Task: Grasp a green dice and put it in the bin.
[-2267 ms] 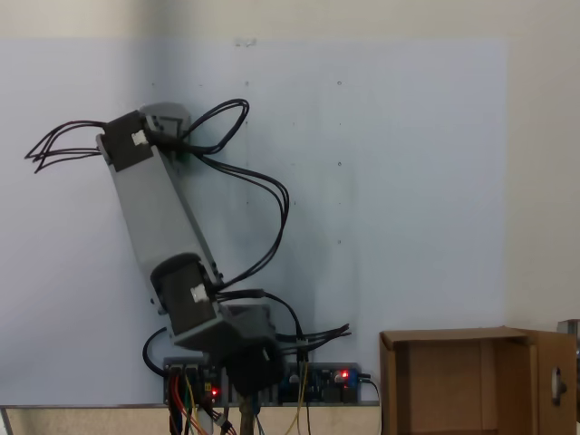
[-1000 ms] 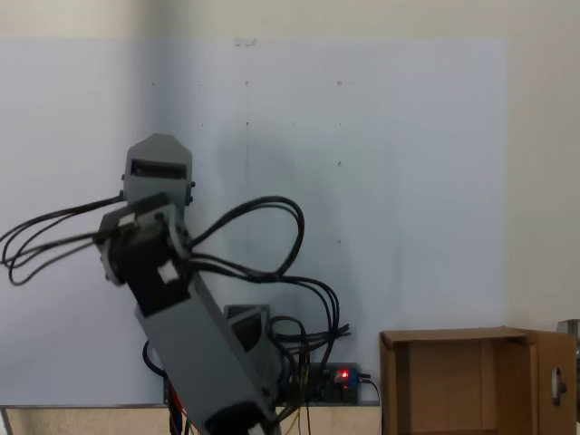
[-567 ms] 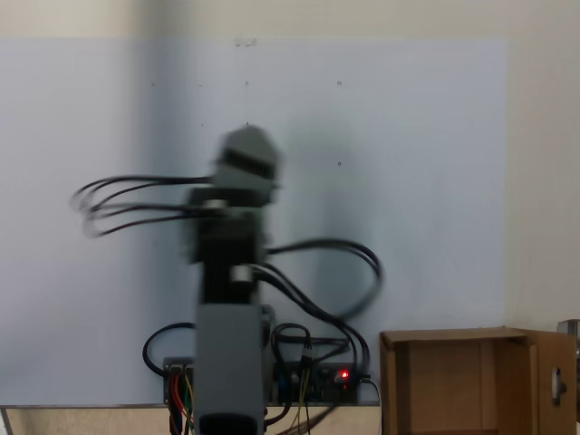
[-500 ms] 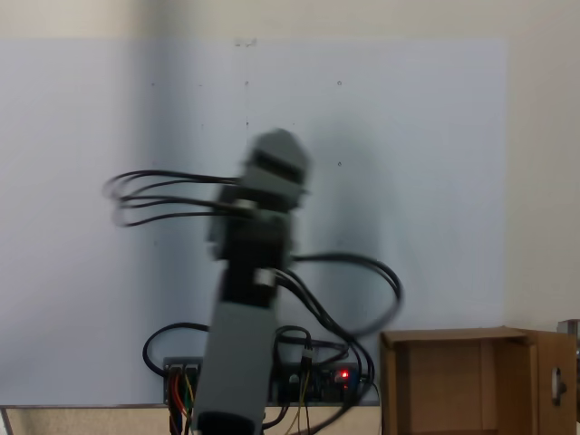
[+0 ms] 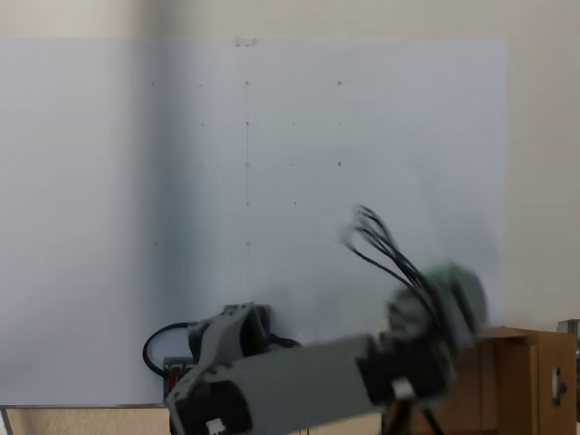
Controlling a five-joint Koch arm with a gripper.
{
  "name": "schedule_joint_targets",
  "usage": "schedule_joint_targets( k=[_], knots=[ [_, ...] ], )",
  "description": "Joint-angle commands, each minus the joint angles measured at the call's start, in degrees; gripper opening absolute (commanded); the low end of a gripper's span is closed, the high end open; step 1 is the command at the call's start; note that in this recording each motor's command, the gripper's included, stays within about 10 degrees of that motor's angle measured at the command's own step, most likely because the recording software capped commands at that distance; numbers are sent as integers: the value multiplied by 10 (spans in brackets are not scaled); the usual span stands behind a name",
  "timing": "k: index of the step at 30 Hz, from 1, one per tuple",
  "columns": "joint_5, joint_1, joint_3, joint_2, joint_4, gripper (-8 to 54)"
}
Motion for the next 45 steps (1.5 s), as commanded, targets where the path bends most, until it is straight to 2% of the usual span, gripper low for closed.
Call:
schedule_joint_targets(
  k=[1,8,12,17,18,19,20,21,24,32,45],
  knots=[
    [-62,64,-55,-15,-10,118],
    [-132,238,-112,-92,-11,118],
    [-159,277,-113,-140,-13,118],
    [-161,282,-113,-149,-16,118],
    [-161,282,-113,-150,-15,144],
    [-160,286,-113,-156,-12,251],
    [-160,288,-113,-161,-11,323],
    [-160,288,-113,-169,-11,343],
    [-159,288,-113,-179,-15,454],
    [-125,254,-113,-172,-91,439],
    [-6,-89,-113,12,-104,432]
  ],
)
